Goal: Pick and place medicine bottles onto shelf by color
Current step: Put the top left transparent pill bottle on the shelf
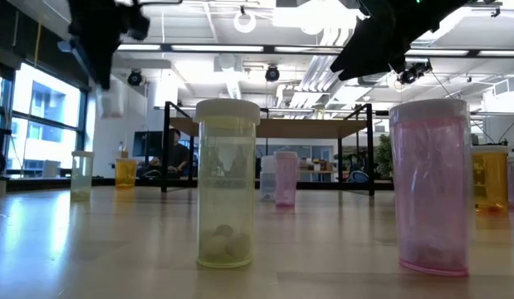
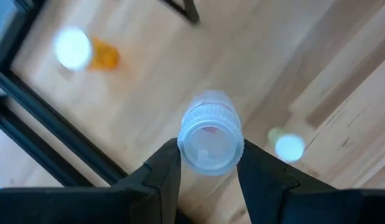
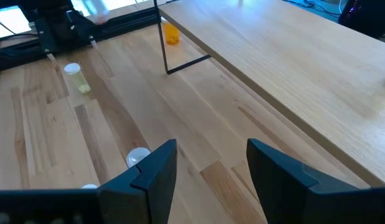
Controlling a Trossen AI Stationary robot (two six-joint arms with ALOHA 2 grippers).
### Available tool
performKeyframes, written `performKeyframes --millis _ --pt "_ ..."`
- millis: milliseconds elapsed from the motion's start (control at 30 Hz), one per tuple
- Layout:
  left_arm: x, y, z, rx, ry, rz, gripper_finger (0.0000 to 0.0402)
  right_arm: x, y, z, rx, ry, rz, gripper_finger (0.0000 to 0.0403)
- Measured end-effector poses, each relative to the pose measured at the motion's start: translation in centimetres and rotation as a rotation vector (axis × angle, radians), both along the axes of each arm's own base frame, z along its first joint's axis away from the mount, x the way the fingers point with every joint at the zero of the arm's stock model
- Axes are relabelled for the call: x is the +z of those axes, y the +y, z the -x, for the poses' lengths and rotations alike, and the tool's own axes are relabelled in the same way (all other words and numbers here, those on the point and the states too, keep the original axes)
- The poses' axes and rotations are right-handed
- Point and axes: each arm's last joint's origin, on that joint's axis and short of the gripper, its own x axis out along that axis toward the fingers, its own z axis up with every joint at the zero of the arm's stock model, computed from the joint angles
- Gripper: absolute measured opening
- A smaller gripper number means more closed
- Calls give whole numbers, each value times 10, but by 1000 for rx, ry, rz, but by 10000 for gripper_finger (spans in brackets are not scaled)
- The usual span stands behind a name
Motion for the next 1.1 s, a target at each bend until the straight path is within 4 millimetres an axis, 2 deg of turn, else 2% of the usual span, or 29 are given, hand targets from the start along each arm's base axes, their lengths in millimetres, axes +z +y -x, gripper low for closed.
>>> performKeyframes --millis 300,500,667,833,967,1100 --pt "72 40 4 48 -137 -175 127 0 0 0 0 0 0 185" --pt "98 82 -9 79 -131 -236 127 0 0 0 -2 -3 -5 185" --pt "101 127 -31 113 -139 -171 127 -1 0 0 -16 -6 -26 185" --pt "98 164 -49 117 -156 -70 127 -2 0 1 -14 13 -26 185" --pt "90 184 -60 136 -142 -32 127 -2 0 1 -13 13 -25 185" --pt "78 193 -69 126 -141 21 127 -2 0 1 -13 14 -25 185"
